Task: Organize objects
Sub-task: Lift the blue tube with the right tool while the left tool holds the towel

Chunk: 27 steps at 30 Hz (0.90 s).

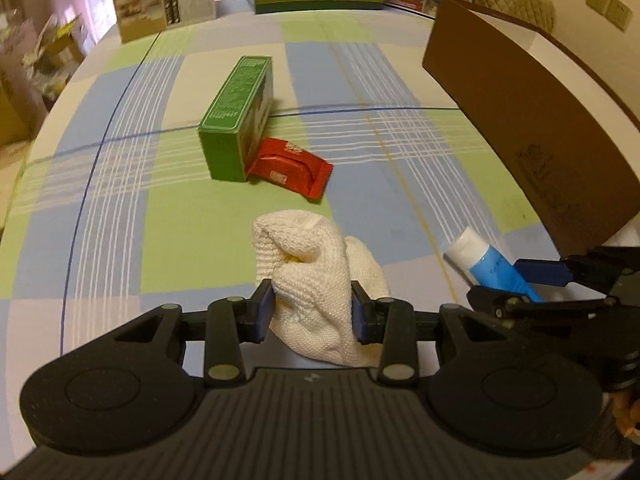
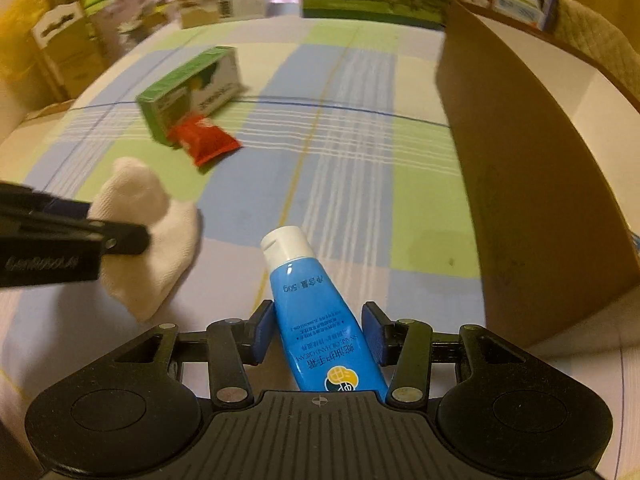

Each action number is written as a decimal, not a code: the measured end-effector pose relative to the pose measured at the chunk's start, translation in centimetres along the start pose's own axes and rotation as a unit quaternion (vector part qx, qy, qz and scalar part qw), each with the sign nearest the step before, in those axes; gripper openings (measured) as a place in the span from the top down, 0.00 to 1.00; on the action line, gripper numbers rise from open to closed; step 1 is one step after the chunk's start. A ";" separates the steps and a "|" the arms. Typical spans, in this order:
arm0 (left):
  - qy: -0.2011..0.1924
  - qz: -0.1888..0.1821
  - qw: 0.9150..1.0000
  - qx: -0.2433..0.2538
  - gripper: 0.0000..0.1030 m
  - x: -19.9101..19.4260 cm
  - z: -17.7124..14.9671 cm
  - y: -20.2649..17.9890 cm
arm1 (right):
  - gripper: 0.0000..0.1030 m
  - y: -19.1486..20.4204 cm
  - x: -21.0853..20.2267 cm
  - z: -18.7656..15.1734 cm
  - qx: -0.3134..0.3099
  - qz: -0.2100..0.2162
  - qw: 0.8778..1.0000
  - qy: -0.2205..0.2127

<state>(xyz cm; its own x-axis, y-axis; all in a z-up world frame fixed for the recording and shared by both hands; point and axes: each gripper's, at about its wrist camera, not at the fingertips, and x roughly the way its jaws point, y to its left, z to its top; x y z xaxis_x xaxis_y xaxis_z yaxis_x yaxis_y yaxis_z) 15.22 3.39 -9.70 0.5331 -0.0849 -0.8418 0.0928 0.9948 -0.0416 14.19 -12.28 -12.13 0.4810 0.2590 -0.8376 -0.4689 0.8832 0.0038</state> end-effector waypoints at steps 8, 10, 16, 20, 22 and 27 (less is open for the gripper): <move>0.004 -0.009 1.000 -0.021 0.58 0.7 0.1 0.5 | 0.59 0.1 0.4 -0.1 -0.034 0.018 0.999 -0.021; 0.004 -0.009 1.000 -0.018 0.54 1.0 0.2 0.4 | 0.65 0.3 0.4 -0.1 -0.047 0.024 0.998 -0.023; -0.002 -0.003 1.000 -0.008 0.57 1.0 0.2 0.0 | 0.66 0.5 0.4 -0.1 -0.048 0.027 0.998 -0.027; -0.005 -0.003 1.000 -0.012 0.63 1.0 0.4 0.2 | 0.66 0.3 0.5 -0.1 -0.042 0.031 0.998 -0.028; -0.006 -0.003 1.000 -0.013 0.65 0.8 0.4 0.2 | 0.67 0.1 0.5 0.0 -0.036 0.034 0.998 -0.028; -0.007 -0.005 1.000 -0.012 0.69 0.6 0.5 0.2 | 0.67 -0.5 0.4 0.2 -0.013 0.045 0.999 -0.028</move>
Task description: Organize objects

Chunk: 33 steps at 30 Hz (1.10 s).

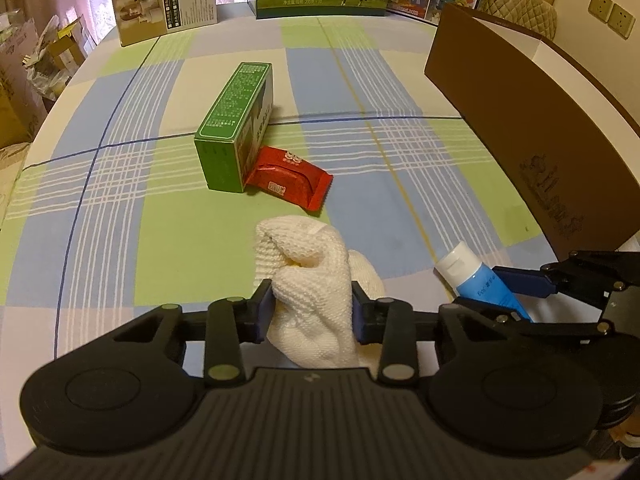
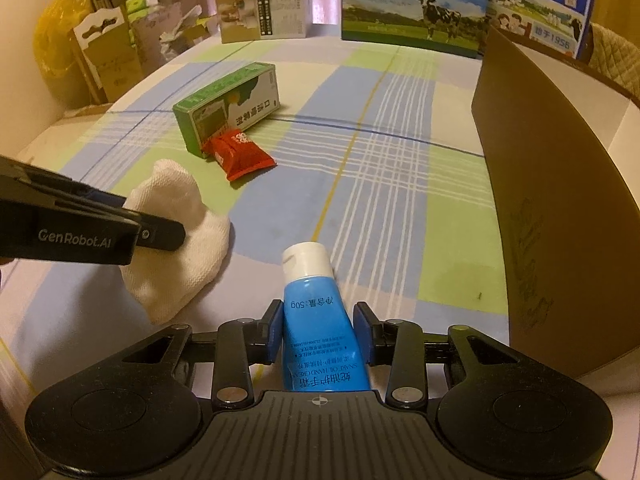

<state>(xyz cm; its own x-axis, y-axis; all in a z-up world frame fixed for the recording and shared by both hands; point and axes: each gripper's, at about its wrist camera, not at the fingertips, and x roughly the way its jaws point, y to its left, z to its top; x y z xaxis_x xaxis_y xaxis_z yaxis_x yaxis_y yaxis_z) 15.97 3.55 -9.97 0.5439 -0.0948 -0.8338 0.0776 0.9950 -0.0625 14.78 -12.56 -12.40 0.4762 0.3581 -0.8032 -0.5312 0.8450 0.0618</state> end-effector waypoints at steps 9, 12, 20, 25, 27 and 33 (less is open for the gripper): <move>-0.005 -0.005 1.000 -0.001 0.71 -0.6 0.2 -0.1 | 0.67 -0.8 -0.9 0.4 0.038 0.019 0.999 -0.011; -0.010 -0.005 1.000 -0.001 0.71 -1.0 0.4 -0.2 | 0.67 -1.0 -1.4 0.4 0.043 0.022 0.999 -0.018; -0.020 -0.001 1.000 0.002 0.71 -2.1 0.8 -0.7 | 0.67 -1.5 -2.8 0.7 0.058 0.028 0.997 -0.036; -0.030 0.004 1.000 0.000 0.71 -3.0 1.1 -0.9 | 0.67 -1.6 -3.8 1.0 0.063 0.030 0.996 -0.050; -0.035 0.006 0.999 -0.001 0.71 -3.4 1.2 -1.0 | 0.67 -1.6 -4.3 1.1 0.066 0.033 0.996 -0.058; -0.056 0.009 0.998 -0.004 0.71 -4.8 1.9 -1.4 | 0.67 -1.9 -5.7 1.7 0.073 0.037 0.994 -0.076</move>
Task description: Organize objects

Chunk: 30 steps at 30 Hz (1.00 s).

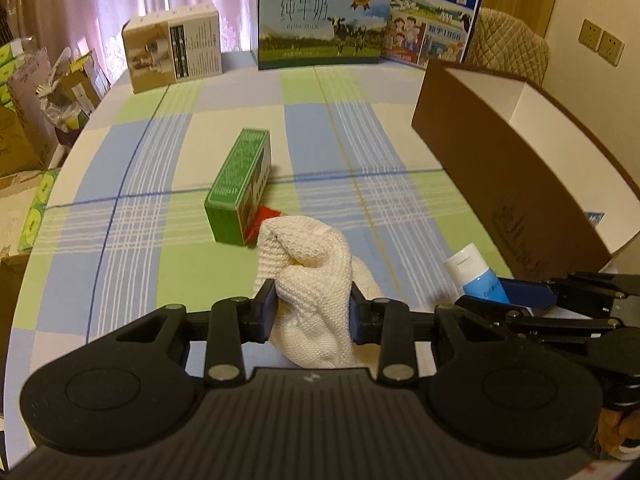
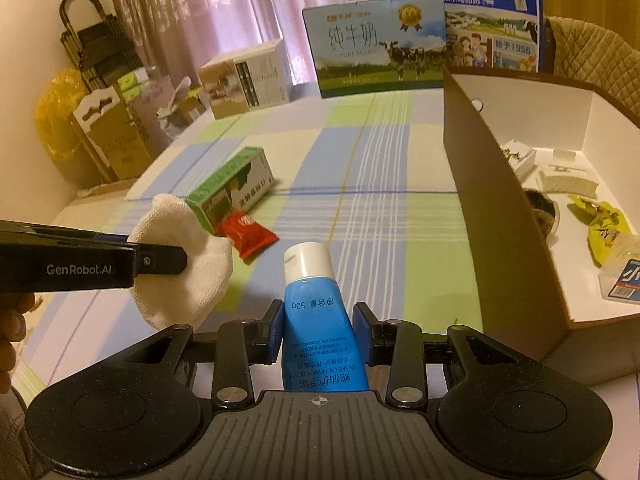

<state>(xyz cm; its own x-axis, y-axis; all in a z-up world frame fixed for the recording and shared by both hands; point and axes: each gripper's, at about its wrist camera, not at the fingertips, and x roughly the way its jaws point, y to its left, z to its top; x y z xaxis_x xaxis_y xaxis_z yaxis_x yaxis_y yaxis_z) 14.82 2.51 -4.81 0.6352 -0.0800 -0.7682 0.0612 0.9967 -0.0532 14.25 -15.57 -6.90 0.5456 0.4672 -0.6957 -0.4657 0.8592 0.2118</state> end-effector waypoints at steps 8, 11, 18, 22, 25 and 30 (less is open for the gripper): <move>-0.031 -0.007 0.999 -0.001 0.71 -2.0 1.9 -1.3 | 0.67 -0.4 -3.6 2.3 0.017 0.018 0.998 -0.054; -0.043 -0.015 0.999 0.004 0.71 -2.8 2.7 -2.1 | 0.67 -1.2 -5.0 3.2 0.033 0.021 0.996 -0.074; -0.070 -0.039 0.997 0.011 0.71 -4.2 5.0 -4.4 | 0.67 -4.7 -8.6 5.7 0.069 0.012 0.991 -0.116; -0.084 -0.056 0.994 0.027 0.71 -4.6 6.5 -6.6 | 0.67 -7.6 -10.6 6.9 0.087 -0.007 0.987 -0.135; -0.091 -0.073 0.993 0.035 0.71 -4.7 7.7 -8.5 | 0.67 -9.7 -11.6 7.3 0.096 -0.024 0.985 -0.140; -0.092 -0.103 0.989 0.053 0.71 -4.3 9.1 -12.0 | 0.67 -13.2 -12.7 7.3 0.112 -0.053 0.982 -0.140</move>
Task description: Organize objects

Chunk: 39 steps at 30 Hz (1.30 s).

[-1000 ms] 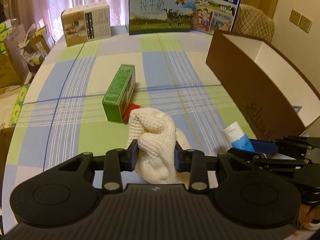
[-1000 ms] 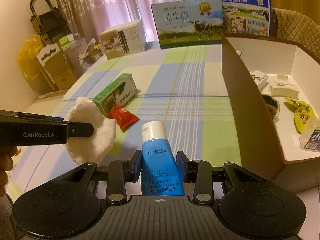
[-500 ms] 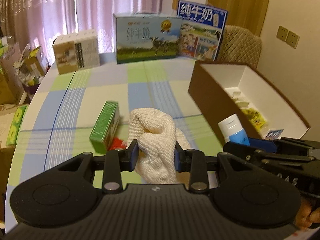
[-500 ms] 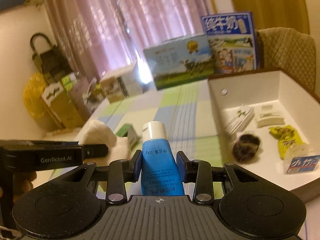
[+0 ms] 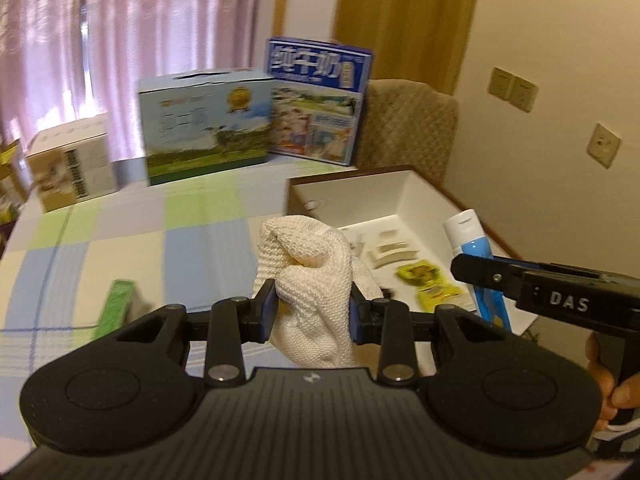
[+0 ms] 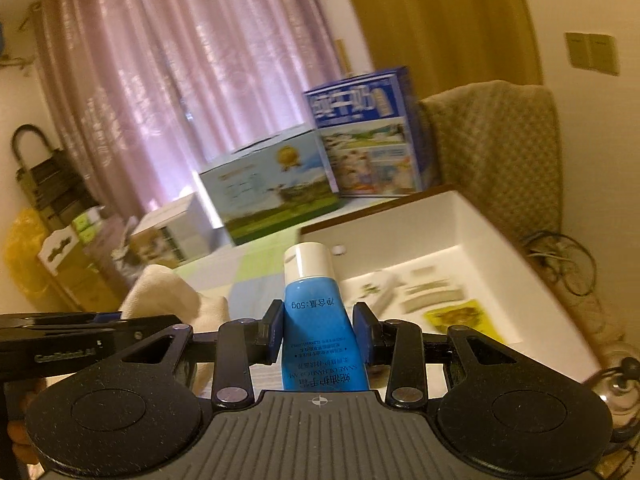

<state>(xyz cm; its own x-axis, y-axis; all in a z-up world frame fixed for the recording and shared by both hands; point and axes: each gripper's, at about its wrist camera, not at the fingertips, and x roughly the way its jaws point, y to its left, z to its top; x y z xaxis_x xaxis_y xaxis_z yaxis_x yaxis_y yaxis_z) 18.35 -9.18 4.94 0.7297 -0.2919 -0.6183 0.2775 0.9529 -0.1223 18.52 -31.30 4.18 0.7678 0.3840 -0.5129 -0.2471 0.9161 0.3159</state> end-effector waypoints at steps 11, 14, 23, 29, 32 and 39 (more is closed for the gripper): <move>0.026 -0.050 0.998 0.037 0.71 4.9 1.8 -6.8 | 0.67 -6.0 0.4 1.4 0.040 -0.033 0.999 0.004; 0.036 -0.053 0.997 0.045 0.71 6.4 2.1 -7.9 | 0.67 -7.0 1.0 1.8 0.043 -0.038 0.998 0.006; 0.074 -0.051 0.994 0.067 0.71 10.4 1.7 -9.6 | 0.67 -8.4 3.5 2.0 0.072 -0.032 0.997 0.010; 0.094 -0.045 0.992 0.072 0.71 11.8 1.0 -9.5 | 0.67 -8.5 5.4 0.0 0.070 -0.030 0.996 0.044; 0.103 -0.043 0.991 0.078 0.71 12.3 0.6 -9.5 | 0.67 -8.8 6.3 -1.1 0.079 -0.024 0.995 0.062; 0.124 -0.045 0.987 0.088 0.71 13.5 -0.2 -9.7 | 0.66 -9.0 7.5 -2.0 0.069 -0.033 0.992 0.095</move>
<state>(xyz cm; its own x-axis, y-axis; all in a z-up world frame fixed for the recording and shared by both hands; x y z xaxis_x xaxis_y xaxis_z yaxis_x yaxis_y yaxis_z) 25.39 -22.32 -2.33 0.5280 -0.3260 -0.7842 0.4547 0.8884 -0.0631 25.31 -36.38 -4.13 0.6508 0.3502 -0.6736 -0.1059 0.9205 0.3761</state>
